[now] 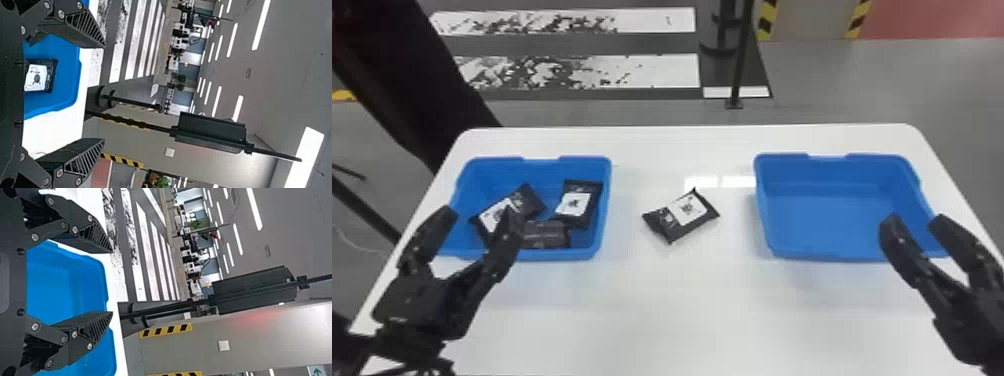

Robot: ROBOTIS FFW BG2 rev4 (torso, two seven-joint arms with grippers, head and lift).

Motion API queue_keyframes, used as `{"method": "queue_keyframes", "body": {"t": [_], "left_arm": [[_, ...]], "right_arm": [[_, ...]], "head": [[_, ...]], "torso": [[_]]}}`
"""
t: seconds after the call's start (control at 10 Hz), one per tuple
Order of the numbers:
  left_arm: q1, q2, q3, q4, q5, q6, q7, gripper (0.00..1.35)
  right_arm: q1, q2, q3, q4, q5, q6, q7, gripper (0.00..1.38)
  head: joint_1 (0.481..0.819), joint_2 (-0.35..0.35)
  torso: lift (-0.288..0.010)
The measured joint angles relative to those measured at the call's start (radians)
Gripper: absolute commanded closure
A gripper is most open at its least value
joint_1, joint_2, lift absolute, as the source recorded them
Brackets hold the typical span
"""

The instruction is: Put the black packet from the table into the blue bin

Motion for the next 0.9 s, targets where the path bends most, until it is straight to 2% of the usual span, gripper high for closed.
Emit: {"method": "queue_keyframes", "body": {"t": [0.2, 0.3, 0.5, 0.9], "left_arm": [[-0.019, 0.014, -0.029, 0.000, -0.027, 0.000, 0.000, 0.19], [-0.038, 0.031, -0.060, 0.000, -0.040, 0.021, -0.001, 0.18], [-0.088, 0.062, -0.131, 0.002, -0.079, 0.113, -0.020, 0.18], [-0.327, 0.065, -0.257, 0.153, -0.233, 0.270, -0.151, 0.18]], "right_arm": [[0.000, 0.000, 0.000, 0.000, 0.000, 0.000, 0.000, 0.51], [0.000, 0.000, 0.000, 0.000, 0.000, 0.000, 0.000, 0.51], [-0.003, 0.000, 0.002, 0.002, 0.001, 0.000, 0.000, 0.51], [-0.015, 0.000, 0.010, 0.011, 0.002, 0.000, 0.000, 0.51]], "head": [[0.695, 0.009], [0.695, -0.003], [0.695, -0.078], [0.695, -0.182]], "torso": [[-0.110], [-0.110], [-0.110], [-0.110]]}}
